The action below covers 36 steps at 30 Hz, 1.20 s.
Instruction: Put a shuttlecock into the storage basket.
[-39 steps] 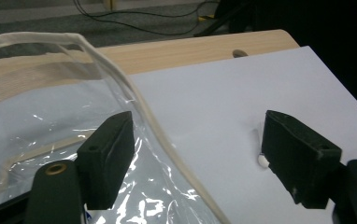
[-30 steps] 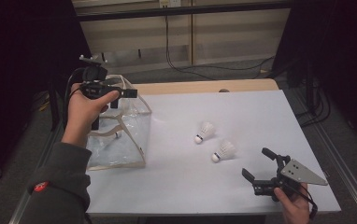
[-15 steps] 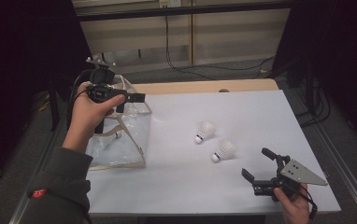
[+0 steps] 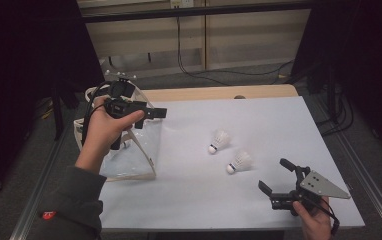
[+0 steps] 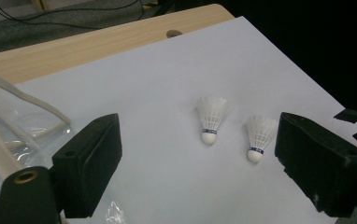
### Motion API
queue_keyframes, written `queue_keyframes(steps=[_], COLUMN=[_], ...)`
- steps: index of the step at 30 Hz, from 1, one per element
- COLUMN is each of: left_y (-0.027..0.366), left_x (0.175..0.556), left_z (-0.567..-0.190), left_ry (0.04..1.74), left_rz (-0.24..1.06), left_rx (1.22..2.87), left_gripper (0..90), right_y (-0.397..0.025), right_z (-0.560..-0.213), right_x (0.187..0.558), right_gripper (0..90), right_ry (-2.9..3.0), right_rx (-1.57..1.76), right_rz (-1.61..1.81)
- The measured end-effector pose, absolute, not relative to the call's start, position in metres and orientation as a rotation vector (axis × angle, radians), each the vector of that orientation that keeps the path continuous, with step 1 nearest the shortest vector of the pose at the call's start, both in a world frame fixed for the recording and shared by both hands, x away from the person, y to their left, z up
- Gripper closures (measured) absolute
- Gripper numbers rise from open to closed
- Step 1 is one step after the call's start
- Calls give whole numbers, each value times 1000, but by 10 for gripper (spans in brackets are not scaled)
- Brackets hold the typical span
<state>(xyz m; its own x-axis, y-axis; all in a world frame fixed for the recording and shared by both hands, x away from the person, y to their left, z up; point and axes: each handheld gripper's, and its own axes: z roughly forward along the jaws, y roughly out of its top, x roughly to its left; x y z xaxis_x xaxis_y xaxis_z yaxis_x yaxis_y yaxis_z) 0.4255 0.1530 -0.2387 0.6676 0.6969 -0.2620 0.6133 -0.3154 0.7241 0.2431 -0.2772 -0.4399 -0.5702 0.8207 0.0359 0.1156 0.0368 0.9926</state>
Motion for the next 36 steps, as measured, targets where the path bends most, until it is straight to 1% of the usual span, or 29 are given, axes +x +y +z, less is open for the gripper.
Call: queue_keyframes(steps=[28,36], left_y=[125,115], left_x=[411,404], left_z=[-272,-281], left_ry=[932,880], left_rz=[80,80], left_rx=[2073,2095], left_gripper=[132,125], right_y=[-277,-277], right_z=[-440,-440], right_x=[243,243], right_gripper=[4,4], right_ry=[1747,1747], right_rx=[949,949], right_rz=[1584,1583])
